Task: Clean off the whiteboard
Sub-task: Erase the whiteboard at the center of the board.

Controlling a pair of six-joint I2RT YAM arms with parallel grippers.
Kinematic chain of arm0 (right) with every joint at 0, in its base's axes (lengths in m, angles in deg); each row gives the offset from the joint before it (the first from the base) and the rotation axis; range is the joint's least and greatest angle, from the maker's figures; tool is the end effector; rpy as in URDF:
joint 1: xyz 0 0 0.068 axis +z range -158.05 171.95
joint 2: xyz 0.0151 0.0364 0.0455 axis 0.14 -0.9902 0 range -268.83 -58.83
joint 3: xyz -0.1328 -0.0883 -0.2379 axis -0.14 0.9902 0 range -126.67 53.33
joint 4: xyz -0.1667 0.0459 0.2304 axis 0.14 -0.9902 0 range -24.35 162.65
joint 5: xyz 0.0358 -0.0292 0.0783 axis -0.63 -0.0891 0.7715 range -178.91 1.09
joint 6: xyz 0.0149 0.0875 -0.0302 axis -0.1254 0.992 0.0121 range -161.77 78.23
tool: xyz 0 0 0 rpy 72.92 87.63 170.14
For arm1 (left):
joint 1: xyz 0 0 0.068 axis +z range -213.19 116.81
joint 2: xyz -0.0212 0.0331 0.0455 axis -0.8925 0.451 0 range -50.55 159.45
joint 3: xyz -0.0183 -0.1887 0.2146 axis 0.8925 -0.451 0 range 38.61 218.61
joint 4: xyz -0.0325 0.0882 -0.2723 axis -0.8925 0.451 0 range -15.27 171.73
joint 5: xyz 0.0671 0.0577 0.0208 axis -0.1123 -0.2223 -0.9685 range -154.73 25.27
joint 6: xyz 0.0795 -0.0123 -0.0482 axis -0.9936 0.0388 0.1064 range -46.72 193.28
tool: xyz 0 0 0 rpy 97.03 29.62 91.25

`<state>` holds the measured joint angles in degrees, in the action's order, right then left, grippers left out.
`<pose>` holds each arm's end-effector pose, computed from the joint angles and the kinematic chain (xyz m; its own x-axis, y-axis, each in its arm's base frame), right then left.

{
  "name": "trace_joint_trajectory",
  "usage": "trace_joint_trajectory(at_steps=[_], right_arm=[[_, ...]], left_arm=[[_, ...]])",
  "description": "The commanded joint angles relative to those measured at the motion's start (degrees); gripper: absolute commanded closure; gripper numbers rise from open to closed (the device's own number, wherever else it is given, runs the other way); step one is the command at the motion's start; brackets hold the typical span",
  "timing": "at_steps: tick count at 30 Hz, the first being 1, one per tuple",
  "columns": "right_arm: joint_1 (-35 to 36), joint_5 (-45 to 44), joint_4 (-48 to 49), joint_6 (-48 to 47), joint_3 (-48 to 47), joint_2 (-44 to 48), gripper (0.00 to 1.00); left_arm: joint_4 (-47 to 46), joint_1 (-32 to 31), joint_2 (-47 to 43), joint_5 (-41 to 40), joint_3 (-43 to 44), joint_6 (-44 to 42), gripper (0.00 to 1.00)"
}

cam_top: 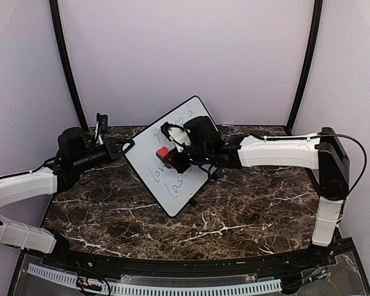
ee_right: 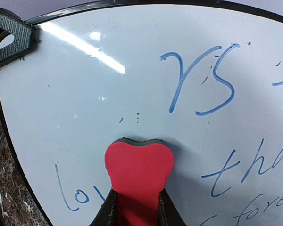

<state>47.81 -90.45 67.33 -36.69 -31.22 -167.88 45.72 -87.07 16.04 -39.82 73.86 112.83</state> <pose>0.2948 0.4305 0.2387 -0.3501 -0.3585 -0.8654 -0.7863 0.6145 0.0636 0.2824 -0.1640 0.2717 -0.5073 -0.4069 -0.7596 0.5562 0.5187 -0.6493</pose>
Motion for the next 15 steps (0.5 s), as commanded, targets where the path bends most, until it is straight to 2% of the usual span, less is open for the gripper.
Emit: trace_joint_trajectory(at_steps=[1,4,15], right_arm=[[-0.7,-1.2,-2.3,1.1,1.8,-0.8,0.96],[-1.2,-0.5,-2.4,1.3,-0.5,-1.7,0.96],[-2.2,-1.2,-8.5,-1.1,-19.8,-9.8,0.96]], left_arm=[[-6.4,-1.5,-3.4,7.9,0.7,-1.1,1.0],[-6.4,-1.5,-3.5,7.8,0.6,-1.1,1.0],[-6.2,-1.5,-3.5,8.0,0.7,-1.2,1.0]])
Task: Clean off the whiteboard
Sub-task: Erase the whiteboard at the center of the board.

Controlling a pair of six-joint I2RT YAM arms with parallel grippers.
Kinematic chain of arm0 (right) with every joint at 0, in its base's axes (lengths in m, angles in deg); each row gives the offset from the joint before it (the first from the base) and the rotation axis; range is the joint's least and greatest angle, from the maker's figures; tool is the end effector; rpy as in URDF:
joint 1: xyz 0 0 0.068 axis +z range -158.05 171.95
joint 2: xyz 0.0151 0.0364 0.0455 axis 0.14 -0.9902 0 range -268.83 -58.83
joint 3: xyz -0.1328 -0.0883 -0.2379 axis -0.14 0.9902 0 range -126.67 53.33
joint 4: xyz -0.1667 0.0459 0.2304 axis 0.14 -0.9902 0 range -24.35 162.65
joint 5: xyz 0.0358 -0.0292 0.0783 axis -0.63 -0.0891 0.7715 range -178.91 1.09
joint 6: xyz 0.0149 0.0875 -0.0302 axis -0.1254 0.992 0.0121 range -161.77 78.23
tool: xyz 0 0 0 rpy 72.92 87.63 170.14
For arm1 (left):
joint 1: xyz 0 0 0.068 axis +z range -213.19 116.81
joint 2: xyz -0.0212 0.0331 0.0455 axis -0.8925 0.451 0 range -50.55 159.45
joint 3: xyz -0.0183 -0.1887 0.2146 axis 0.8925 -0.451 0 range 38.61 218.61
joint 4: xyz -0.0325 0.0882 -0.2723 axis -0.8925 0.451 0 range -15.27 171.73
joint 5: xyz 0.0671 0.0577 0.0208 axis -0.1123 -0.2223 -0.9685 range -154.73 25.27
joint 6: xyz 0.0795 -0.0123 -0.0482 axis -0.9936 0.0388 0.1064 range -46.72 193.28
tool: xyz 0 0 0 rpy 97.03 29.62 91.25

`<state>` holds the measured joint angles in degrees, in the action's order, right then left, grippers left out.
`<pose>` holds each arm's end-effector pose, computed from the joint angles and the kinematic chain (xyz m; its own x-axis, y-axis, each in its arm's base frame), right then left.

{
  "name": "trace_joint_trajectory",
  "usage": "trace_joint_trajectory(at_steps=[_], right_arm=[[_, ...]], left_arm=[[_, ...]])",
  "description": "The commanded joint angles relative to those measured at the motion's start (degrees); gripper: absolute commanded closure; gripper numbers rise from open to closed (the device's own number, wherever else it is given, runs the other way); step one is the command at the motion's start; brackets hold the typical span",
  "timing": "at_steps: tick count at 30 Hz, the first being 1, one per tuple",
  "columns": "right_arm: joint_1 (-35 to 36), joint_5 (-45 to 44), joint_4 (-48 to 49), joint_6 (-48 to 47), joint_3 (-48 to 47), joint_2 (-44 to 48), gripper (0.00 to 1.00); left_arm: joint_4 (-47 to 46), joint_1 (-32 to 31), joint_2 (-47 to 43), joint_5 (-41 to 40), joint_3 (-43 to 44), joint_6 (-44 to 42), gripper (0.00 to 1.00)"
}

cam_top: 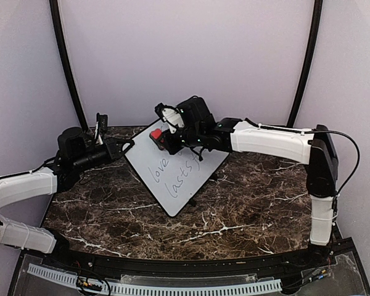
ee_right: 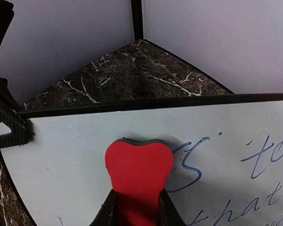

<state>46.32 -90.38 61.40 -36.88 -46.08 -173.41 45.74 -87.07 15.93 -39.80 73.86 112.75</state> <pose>0.3263 0.4514 0.2822 -0.3264 -0.3090 -0.8933 -0.7741 0.6297 0.0650 0.2821 -0.1639 0.2722 -0.5056 -0.4065 -0.7610 0.5580 0.5186 -0.6478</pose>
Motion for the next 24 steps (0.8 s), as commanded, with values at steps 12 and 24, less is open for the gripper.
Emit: trace_joint_trajectory(at_steps=[12,24], right_arm=[[-0.7,0.0,2.1,0.7,11.2,2.1,0.96],[2.5,1.2,3.3,-1.2,12.2,3.7,0.97]], left_arm=[[-6.3,-1.5,-3.7,8.1,0.7,-1.0,1.0],[-6.3,-1.5,-3.3,7.9,0.7,-1.2,1.0]])
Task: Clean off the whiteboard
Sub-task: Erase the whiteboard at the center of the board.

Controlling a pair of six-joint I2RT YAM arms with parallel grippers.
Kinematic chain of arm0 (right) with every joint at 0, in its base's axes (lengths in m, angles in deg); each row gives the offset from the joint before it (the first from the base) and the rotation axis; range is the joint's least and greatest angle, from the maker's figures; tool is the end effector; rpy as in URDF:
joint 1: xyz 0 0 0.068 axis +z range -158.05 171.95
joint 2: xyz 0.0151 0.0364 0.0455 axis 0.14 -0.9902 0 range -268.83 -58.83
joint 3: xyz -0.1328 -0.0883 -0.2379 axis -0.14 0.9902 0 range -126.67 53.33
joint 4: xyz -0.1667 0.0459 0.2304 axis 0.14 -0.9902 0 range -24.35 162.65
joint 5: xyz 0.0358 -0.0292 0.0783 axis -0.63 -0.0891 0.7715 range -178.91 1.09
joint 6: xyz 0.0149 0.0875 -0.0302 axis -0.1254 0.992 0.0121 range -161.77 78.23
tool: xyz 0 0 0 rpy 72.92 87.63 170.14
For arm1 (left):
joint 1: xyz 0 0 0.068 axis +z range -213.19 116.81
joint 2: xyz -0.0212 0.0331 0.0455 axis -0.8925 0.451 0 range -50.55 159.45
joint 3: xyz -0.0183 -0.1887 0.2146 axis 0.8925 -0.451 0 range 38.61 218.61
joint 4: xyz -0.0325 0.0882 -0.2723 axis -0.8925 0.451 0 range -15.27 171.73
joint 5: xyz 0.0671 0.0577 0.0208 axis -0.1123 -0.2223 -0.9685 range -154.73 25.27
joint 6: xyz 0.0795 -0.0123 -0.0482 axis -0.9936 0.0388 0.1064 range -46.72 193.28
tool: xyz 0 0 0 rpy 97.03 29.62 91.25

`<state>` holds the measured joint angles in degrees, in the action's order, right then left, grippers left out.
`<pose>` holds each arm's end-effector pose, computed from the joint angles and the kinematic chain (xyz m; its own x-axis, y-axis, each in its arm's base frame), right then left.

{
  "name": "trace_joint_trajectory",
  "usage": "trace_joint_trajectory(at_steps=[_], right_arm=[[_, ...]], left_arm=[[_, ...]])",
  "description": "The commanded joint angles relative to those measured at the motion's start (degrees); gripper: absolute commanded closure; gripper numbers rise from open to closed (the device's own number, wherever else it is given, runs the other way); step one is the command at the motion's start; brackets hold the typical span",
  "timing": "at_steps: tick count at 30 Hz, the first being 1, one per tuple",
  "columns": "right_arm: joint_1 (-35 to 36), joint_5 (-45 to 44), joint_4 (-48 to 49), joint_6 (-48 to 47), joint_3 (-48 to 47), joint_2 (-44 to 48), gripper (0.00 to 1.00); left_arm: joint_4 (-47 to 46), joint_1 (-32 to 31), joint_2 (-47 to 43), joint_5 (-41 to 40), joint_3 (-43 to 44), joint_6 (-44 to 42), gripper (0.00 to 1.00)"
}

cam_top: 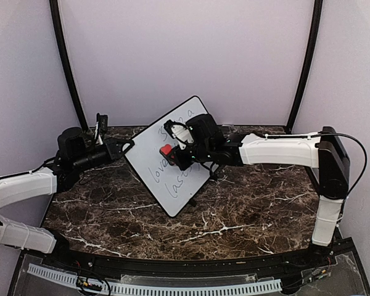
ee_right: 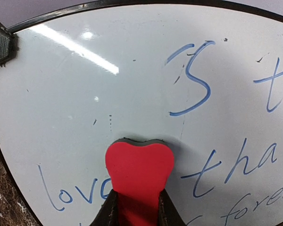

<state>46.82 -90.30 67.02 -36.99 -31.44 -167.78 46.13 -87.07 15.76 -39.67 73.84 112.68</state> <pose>0.3019 0.4254 0.2405 -0.3522 -0.3557 -0.8657 -0.7788 0.6244 0.0604 0.2815 -0.1638 0.2719 -0.5088 -0.4035 -0.7605 0.5573 0.5189 -0.6482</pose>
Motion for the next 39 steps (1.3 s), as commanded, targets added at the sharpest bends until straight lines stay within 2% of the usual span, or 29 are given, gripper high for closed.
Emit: trace_joint_trajectory(at_steps=[1,9,15,26,29,39], right_arm=[[2.3,1.1,-2.4,-1.1,-3.3,-2.3,0.97],[3.2,-0.8,-3.2,-0.8,-7.3,-4.5,0.97],[-0.2,-2.0,-3.0,1.7,-8.8,-5.3,0.97],[-2.2,-1.9,-9.0,-0.9,-22.6,-11.8,0.96],[-2.3,-1.5,-8.7,-0.8,-21.2,-11.5,0.96],[-2.4,-0.3,-3.2,0.4,-1.4,-2.6,0.97]], left_arm=[[-6.7,-1.6,-3.2,7.6,0.7,-1.1,1.0],[-6.5,-1.5,-3.3,7.4,0.7,-1.2,1.0],[-6.7,-1.5,-3.2,7.8,0.7,-1.0,1.0],[-6.7,-1.5,-3.4,7.6,0.7,-1.0,1.0],[-6.6,-1.5,-3.5,7.5,0.6,-1.2,1.0],[-6.7,-1.5,-3.6,7.7,0.7,-1.1,1.0]])
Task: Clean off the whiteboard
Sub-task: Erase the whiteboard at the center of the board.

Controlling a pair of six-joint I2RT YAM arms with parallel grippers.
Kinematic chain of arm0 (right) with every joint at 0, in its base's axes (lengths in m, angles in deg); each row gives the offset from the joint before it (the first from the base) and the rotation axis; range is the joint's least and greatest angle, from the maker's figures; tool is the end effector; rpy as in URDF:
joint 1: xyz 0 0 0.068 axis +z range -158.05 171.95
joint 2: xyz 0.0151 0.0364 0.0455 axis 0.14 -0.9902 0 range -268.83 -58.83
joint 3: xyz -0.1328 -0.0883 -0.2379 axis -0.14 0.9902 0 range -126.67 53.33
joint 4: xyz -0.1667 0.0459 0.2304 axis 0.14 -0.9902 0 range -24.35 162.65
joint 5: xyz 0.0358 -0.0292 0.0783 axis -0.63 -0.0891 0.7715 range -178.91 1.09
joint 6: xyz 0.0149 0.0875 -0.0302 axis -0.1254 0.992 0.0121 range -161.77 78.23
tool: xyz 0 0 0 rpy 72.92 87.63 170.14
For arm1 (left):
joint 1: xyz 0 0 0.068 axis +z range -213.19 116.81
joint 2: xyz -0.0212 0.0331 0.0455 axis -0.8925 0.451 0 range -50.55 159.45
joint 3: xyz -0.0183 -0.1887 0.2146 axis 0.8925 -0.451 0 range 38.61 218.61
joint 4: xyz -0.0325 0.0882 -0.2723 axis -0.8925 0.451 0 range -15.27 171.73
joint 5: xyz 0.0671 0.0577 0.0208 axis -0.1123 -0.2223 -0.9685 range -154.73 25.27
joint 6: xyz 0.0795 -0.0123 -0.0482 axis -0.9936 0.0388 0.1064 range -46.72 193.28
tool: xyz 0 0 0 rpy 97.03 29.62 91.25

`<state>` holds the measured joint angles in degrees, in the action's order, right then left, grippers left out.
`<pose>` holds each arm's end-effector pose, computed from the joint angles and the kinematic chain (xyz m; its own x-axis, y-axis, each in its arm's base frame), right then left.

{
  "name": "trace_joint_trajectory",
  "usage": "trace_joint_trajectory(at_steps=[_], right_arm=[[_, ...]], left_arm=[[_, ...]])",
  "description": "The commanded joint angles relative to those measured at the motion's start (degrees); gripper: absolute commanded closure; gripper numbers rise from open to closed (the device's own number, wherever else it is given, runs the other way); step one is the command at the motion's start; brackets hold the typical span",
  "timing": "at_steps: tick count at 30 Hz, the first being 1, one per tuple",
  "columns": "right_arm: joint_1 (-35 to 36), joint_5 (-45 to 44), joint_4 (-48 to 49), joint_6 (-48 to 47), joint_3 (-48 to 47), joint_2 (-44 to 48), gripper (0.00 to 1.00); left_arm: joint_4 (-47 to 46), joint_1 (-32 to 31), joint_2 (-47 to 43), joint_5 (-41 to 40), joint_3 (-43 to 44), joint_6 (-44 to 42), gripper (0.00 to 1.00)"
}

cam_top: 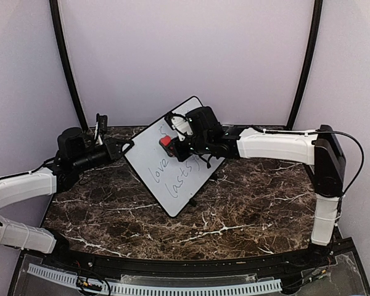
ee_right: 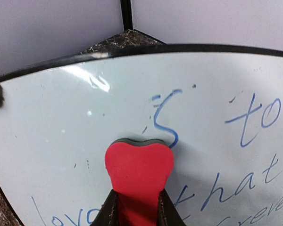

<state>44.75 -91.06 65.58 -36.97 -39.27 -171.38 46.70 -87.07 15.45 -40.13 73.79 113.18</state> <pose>0.3322 0.4322 0.2614 -0.3387 -0.3077 -0.8892 -0.7500 0.6589 0.0576 0.2811 -0.1630 0.2717 -0.5140 -0.4102 -0.7534 0.5456 0.5214 -0.6561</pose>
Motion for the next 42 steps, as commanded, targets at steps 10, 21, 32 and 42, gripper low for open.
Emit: trace_joint_trajectory(at_steps=[10,21,32,42], right_arm=[[-1.1,1.3,-1.5,0.2,3.5,0.6,0.97],[-2.4,3.4,-6.1,-0.6,-10.9,-6.2,0.97],[-2.6,3.7,-1.4,0.5,6.2,0.5,0.97],[-2.8,4.3,-1.3,0.5,3.1,0.2,0.97]], left_arm=[[-7.5,-1.5,-3.0,8.4,0.7,-1.5,1.0],[-7.5,-1.5,-3.2,8.5,0.7,-1.5,1.0],[-7.6,-1.5,-3.5,8.6,0.7,-1.6,1.0],[-8.4,-1.5,-3.1,9.2,0.6,-1.0,1.0]])
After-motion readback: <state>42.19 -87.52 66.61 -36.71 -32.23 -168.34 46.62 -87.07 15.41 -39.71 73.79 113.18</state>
